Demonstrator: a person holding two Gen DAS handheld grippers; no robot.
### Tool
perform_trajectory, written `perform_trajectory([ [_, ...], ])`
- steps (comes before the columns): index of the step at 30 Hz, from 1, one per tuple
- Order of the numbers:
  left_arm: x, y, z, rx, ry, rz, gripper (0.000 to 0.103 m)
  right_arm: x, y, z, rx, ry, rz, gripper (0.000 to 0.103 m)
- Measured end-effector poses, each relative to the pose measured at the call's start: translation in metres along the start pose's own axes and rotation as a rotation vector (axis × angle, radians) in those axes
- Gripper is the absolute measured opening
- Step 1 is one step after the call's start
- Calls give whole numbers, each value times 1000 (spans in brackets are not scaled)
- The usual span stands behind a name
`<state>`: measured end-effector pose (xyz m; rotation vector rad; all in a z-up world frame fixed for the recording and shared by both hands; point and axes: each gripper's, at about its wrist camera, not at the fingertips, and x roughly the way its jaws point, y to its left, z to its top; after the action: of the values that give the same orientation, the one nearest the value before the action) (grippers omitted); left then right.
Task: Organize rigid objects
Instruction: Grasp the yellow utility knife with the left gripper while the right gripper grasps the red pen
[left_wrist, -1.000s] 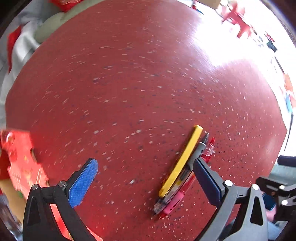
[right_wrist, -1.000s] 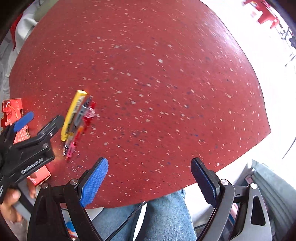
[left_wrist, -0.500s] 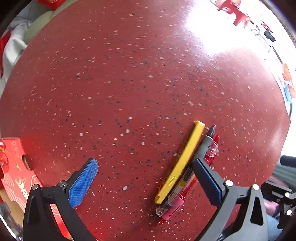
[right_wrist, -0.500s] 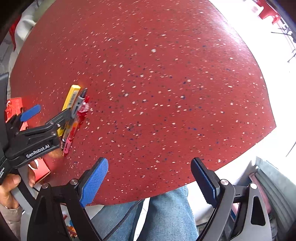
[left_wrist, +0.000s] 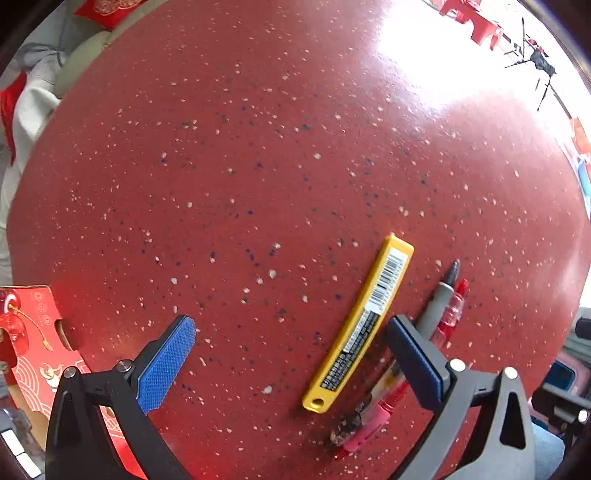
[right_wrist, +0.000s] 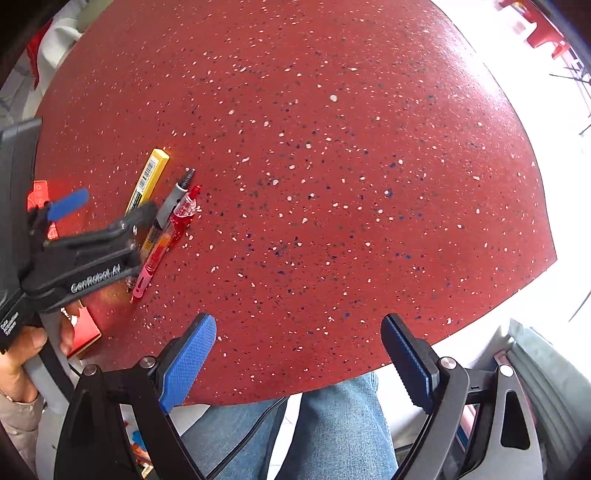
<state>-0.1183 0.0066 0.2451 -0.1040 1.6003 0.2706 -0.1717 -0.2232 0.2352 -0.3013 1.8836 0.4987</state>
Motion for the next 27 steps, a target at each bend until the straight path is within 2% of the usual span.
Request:
perform_trajectory([
  [3, -1, 26, -4, -85, -45, 36, 103, 3, 7, 0, -9, 5, -2, 92],
  [6, 0, 61, 1, -224, -62, 87, 103, 9, 20, 3, -8, 7, -6, 92],
  [9, 6, 87, 3, -330, -38, 37, 103, 18, 36, 11, 20, -4, -8, 92],
  [14, 10, 108, 1, -393, -32, -14, 103, 36, 68, 25, 125, -87, -25, 92],
  [16, 14, 111, -14, -430, -23, -42, 103, 43, 83, 27, 137, -118, -64, 99],
  [18, 20, 125, -22, -464, -16, -69, 103, 47, 90, 26, 138, -131, -102, 99],
  [19, 20, 124, -26, -468, -17, -66, 103, 50, 94, 23, 111, -130, -135, 99],
  [20, 22, 127, -44, -476, -19, -64, 103, 52, 94, 20, 86, -132, -157, 99],
  [22, 20, 124, -50, -499, -8, -64, 103, 52, 87, 13, 69, -147, -181, 99],
  [26, 18, 100, -73, -539, -17, -58, 103, 46, 54, 10, 155, -145, -206, 99],
  [27, 17, 75, -85, -546, -14, -55, 103, 46, 48, 11, 186, -134, -186, 99],
])
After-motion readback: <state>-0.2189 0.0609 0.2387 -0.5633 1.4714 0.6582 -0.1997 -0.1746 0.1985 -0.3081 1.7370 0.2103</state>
